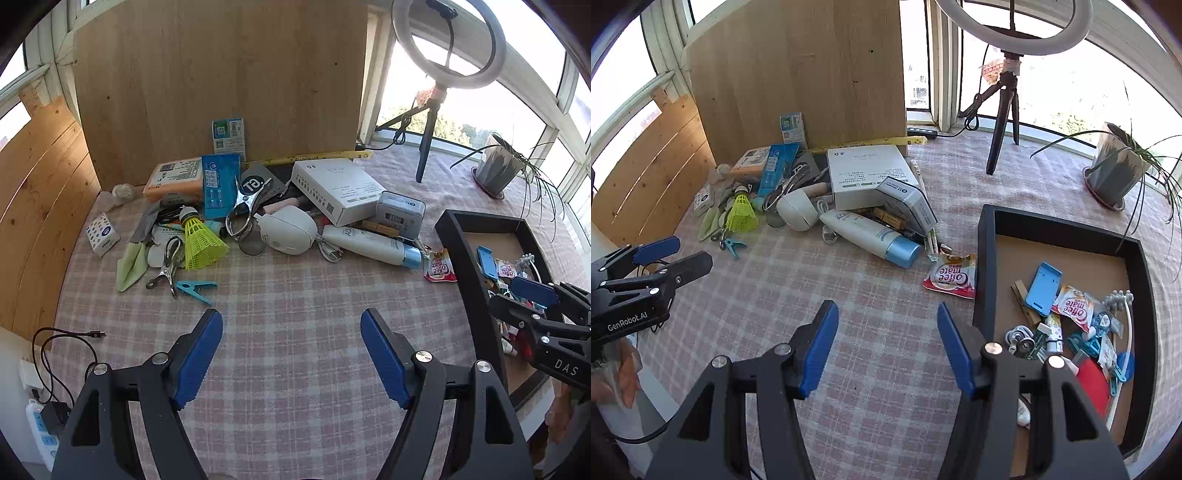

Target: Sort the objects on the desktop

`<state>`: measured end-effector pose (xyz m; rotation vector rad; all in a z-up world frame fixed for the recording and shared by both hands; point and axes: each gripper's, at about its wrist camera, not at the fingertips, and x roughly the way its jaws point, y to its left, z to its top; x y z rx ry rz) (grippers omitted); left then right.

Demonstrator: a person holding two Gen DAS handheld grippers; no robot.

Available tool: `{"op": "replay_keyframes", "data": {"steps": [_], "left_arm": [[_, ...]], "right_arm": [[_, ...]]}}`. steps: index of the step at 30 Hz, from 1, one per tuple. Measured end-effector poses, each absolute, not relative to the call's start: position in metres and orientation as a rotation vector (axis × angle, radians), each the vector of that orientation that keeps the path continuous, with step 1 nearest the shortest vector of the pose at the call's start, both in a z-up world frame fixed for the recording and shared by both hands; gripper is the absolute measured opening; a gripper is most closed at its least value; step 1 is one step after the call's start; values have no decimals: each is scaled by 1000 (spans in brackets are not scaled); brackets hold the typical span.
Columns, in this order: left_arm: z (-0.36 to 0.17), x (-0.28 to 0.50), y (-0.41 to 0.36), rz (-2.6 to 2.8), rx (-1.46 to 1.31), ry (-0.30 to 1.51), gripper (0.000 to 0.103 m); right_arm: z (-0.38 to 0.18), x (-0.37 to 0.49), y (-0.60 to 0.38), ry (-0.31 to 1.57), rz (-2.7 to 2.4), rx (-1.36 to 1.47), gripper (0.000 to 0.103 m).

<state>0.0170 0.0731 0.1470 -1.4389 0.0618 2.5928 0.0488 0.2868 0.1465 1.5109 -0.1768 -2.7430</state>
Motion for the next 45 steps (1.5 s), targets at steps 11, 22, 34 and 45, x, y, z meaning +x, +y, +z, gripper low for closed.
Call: {"op": "replay_keyframes", "data": {"steps": [11, 22, 34, 45], "left_arm": [[140, 19, 50, 2576, -1505, -3, 77], [137, 22, 35, 2585, -1530, -25, 77], [137, 26, 35, 2603, -1507, 37, 77], [135, 23, 33, 2568, -1543, 8, 77]], "right_arm": [[146, 61, 276, -209, -2768, 1519, 55], [143, 64, 260, -205, -2761, 1530, 55], [140, 65, 252, -202, -2756, 1544, 57], [140, 65, 249, -199, -2753, 1551, 58]]}}
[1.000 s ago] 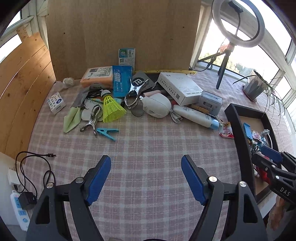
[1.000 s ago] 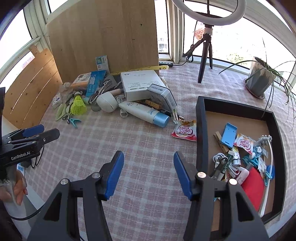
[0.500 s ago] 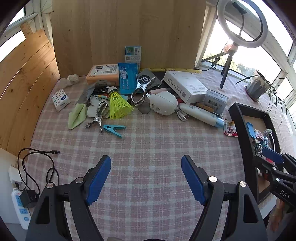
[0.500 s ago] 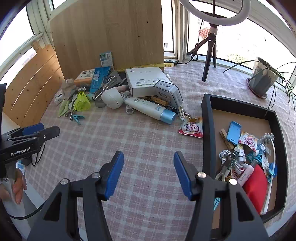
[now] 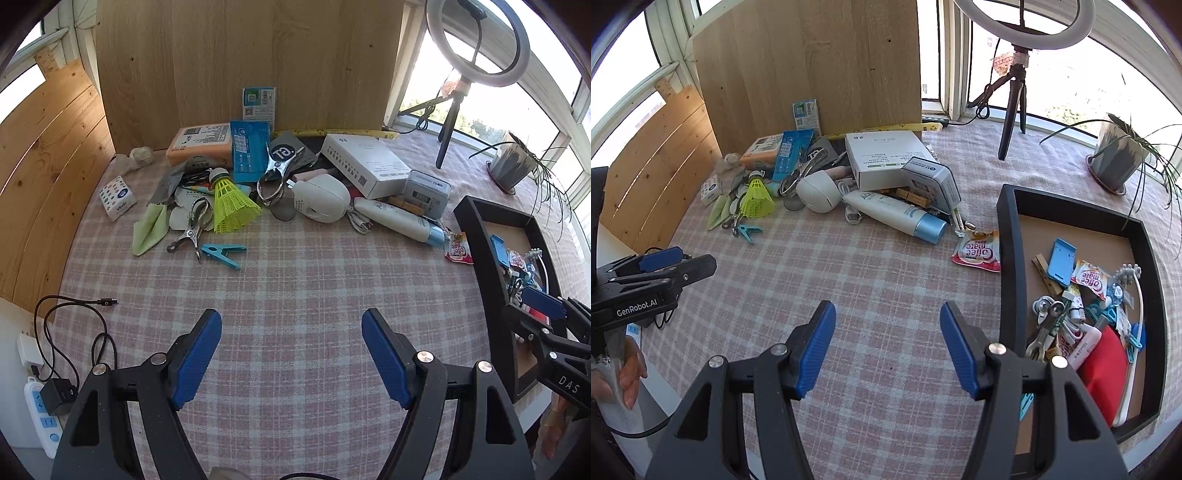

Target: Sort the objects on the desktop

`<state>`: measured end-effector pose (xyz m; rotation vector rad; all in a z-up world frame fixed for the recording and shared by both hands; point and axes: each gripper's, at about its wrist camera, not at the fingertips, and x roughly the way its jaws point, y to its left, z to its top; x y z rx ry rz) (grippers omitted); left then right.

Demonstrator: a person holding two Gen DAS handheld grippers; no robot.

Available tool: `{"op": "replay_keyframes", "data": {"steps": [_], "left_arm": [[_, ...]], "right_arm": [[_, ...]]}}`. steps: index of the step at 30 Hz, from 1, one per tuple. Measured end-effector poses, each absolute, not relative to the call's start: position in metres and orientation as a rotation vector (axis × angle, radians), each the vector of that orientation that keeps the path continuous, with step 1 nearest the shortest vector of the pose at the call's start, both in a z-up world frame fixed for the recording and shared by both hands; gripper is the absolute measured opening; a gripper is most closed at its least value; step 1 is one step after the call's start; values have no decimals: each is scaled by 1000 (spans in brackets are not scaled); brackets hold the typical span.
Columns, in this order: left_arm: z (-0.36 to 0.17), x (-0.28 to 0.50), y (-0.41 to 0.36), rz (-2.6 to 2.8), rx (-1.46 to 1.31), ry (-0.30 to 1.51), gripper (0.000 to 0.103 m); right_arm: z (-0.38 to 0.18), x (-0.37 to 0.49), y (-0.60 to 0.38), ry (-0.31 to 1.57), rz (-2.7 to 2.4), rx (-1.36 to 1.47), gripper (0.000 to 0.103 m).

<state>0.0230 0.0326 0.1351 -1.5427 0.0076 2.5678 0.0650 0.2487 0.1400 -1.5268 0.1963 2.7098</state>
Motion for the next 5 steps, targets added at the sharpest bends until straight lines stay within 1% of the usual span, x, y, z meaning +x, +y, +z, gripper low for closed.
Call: {"op": "replay_keyframes", "data": {"steps": [5], "left_arm": [[139, 23, 32, 2595, -1522, 25, 77]], "right_arm": [[140, 65, 250, 201, 2708, -1534, 58]]}}
